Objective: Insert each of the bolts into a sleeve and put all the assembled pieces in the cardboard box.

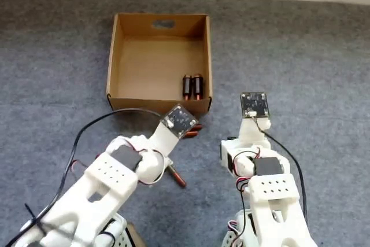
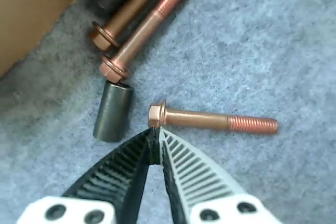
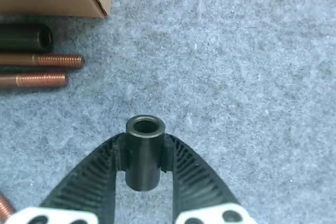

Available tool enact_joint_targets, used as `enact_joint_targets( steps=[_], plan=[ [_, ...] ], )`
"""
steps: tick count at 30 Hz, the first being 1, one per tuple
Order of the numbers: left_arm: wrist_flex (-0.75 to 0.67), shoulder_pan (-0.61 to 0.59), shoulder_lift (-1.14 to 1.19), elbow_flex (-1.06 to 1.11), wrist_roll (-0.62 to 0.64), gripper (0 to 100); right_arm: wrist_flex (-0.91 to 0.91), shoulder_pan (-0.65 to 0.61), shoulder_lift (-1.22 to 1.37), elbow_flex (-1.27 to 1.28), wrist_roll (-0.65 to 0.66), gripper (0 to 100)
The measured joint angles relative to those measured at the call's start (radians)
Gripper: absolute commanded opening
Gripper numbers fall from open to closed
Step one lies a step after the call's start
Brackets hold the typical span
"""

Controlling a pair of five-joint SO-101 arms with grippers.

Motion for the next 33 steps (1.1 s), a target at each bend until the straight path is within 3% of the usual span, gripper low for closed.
enact_joint_targets(
  steps=[5, 15, 17, 29, 33],
  plan=[
    [0.000, 0.000, -0.158, 0.049, 0.058, 19, 0.000, 0.000, 0.000, 0.000, 0.000, 0.6],
    [0.000, 0.000, -0.207, 0.091, 0.729, 21, 0.000, 0.000, 0.000, 0.000, 0.000, 0.6],
    [0.000, -0.002, -0.209, 0.091, 0.809, 21, 0.000, 0.000, 0.000, 0.000, 0.000, 0.6],
    [0.000, -0.005, -0.210, 0.091, 0.858, 21, 0.000, 0.000, 0.000, 0.000, 0.000, 0.6],
    [-0.017, -0.097, -0.210, 0.091, 0.858, 21, 0.000, 0.000, 0.000, 0.000, 0.000, 0.6]
  ],
)
